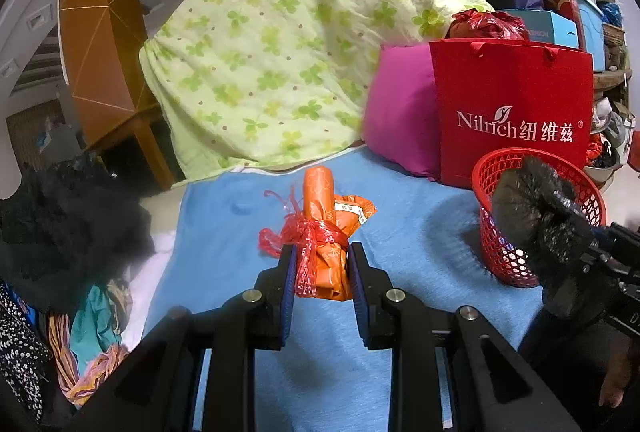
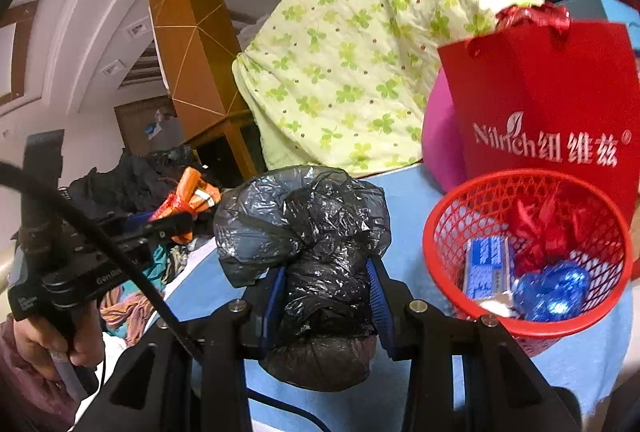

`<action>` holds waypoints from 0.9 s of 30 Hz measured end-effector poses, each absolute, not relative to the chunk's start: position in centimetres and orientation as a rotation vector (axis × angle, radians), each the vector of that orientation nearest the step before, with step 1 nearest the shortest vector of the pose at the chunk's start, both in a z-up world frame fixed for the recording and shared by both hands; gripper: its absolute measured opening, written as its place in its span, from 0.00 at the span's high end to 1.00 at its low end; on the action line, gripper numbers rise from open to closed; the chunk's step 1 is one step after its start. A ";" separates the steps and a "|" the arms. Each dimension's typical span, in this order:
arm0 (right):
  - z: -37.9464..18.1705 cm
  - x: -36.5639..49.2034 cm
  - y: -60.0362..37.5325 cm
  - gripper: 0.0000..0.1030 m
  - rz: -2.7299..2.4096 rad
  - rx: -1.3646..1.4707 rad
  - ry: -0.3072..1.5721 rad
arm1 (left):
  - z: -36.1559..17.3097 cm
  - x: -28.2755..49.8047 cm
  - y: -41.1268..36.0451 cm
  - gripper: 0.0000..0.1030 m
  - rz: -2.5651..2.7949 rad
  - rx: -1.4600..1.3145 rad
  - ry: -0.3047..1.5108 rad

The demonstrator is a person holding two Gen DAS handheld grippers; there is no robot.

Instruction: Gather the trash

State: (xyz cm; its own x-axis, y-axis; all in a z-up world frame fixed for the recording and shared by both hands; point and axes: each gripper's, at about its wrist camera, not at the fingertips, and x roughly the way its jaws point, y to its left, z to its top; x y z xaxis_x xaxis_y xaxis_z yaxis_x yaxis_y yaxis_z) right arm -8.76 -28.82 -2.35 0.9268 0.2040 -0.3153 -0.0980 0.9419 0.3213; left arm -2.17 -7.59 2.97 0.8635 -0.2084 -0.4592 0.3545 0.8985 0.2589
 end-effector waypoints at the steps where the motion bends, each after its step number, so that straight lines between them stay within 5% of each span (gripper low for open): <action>1: -2.1 -8.8 -28.8 0.59 0.158 0.307 0.350 | 3.0 -2.2 -7.5 0.74 -0.303 0.346 0.437; 27: -1.0 -10.3 -28.8 0.59 0.149 0.300 0.332 | 3.2 -2.6 -7.9 0.74 -0.344 0.346 0.456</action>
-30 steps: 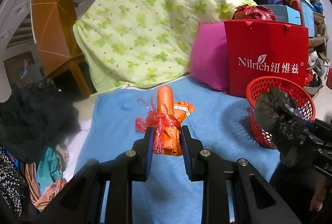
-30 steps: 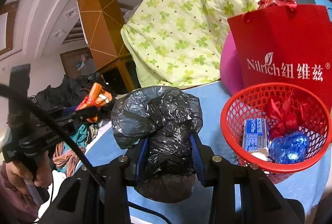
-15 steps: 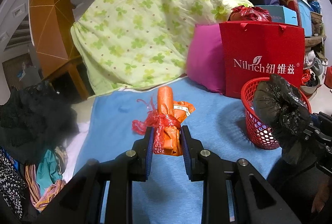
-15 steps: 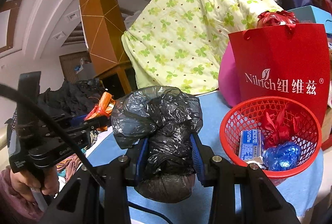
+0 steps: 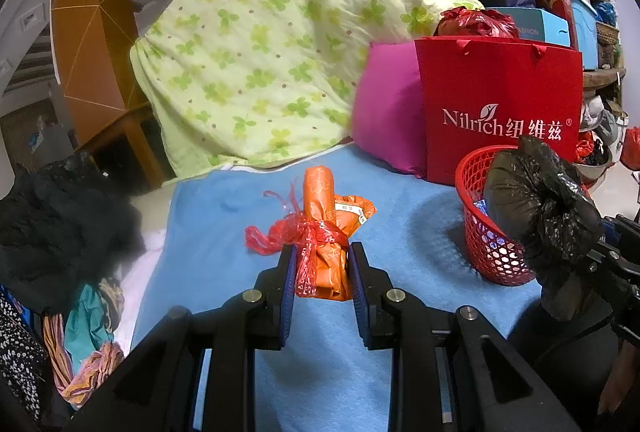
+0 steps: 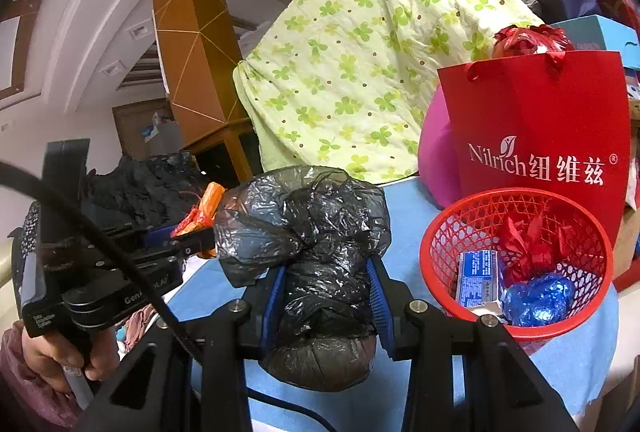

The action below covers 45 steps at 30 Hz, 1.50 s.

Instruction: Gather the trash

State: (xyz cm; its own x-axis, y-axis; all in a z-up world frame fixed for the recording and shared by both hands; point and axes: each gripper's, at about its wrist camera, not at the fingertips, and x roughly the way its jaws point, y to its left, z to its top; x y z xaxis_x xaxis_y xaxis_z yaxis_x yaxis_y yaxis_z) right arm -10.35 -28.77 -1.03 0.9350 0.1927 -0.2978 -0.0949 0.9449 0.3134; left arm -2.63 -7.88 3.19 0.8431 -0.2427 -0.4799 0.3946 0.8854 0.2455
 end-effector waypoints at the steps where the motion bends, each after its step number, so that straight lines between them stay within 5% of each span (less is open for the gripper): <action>1: -1.0 -10.4 -28.8 0.59 0.148 0.300 0.330 | 3.2 -2.6 -7.9 0.74 -0.345 0.345 0.457; 45: -0.2 -14.3 -28.5 0.59 0.089 0.323 0.282 | 3.0 -3.5 -11.1 0.74 -0.409 0.389 0.457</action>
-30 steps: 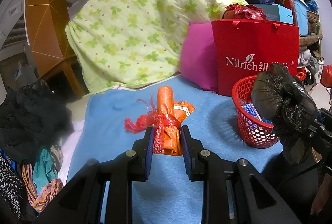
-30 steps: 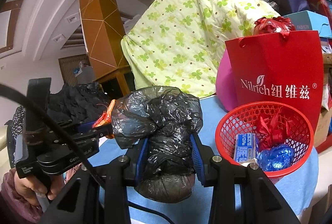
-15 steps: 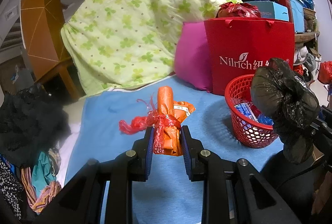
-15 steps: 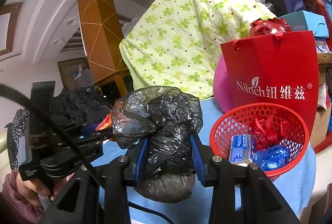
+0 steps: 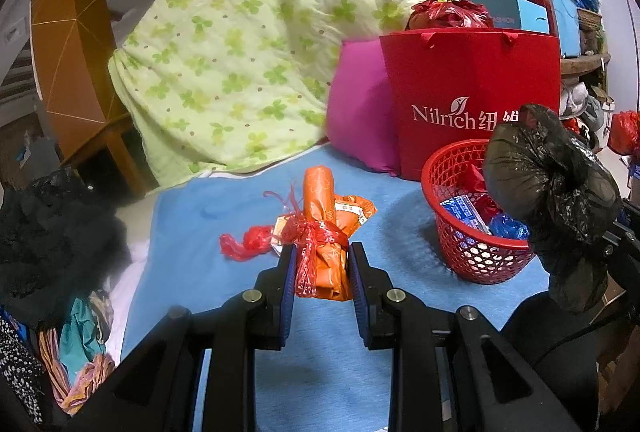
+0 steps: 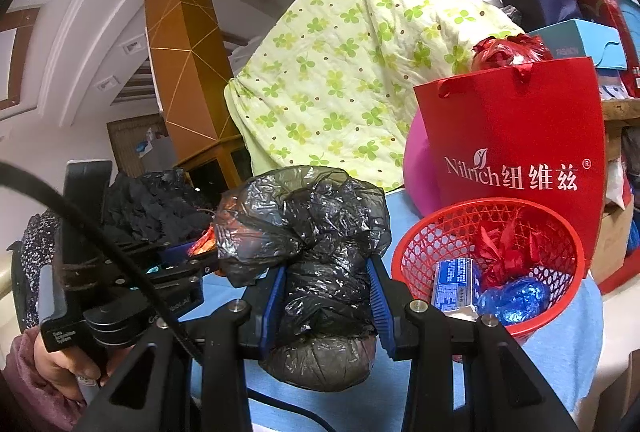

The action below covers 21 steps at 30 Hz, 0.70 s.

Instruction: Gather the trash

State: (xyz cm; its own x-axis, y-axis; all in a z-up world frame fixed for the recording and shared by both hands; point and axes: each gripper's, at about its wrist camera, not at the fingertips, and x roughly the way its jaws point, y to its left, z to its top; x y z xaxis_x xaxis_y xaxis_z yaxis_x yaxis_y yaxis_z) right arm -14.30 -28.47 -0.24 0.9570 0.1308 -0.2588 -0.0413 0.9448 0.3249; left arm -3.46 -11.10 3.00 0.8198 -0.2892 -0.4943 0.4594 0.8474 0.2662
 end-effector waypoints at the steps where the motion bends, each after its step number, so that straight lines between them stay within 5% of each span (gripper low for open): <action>1: -0.2 -14.3 -28.5 0.59 0.087 0.323 0.282 | 3.0 -3.5 -11.1 0.74 -0.410 0.391 0.457; 21: 0.0 -14.9 -28.1 0.59 0.065 0.333 0.291 | 3.0 -3.5 -11.7 0.74 -0.440 0.407 0.462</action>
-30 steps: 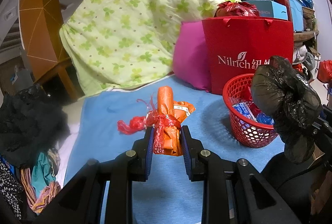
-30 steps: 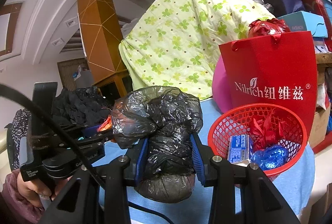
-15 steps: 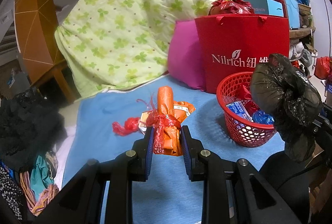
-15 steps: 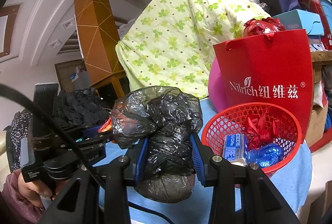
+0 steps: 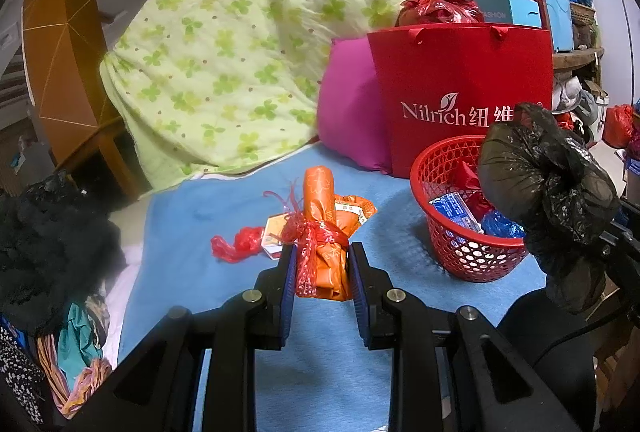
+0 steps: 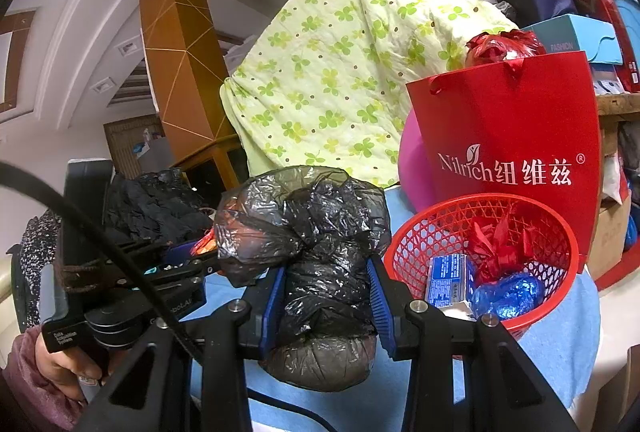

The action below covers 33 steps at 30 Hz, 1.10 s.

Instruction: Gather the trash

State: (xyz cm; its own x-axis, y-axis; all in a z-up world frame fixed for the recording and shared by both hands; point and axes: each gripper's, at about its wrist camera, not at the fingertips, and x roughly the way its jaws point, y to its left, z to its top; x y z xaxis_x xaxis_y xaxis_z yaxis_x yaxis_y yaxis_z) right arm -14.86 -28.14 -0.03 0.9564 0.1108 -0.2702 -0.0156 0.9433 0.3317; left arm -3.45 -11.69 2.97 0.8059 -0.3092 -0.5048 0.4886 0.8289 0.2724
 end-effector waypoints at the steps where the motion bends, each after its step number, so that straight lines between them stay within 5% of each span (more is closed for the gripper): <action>1: 0.0 -14.9 -28.2 0.59 0.066 0.334 0.291 | 3.0 -3.5 -11.7 0.74 -0.439 0.408 0.461; 33: -1.0 -15.2 -28.9 0.59 0.024 0.373 0.301 | 1.3 -3.7 -13.6 0.73 -0.481 0.436 0.499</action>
State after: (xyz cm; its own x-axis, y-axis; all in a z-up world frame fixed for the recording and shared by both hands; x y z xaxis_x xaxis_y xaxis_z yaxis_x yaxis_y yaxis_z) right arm -15.17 -28.90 -1.00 0.9553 0.0777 -0.2851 0.0324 0.9315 0.3623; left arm -3.68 -13.60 1.28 0.7732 -0.3259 -0.5440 0.5317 0.8007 0.2759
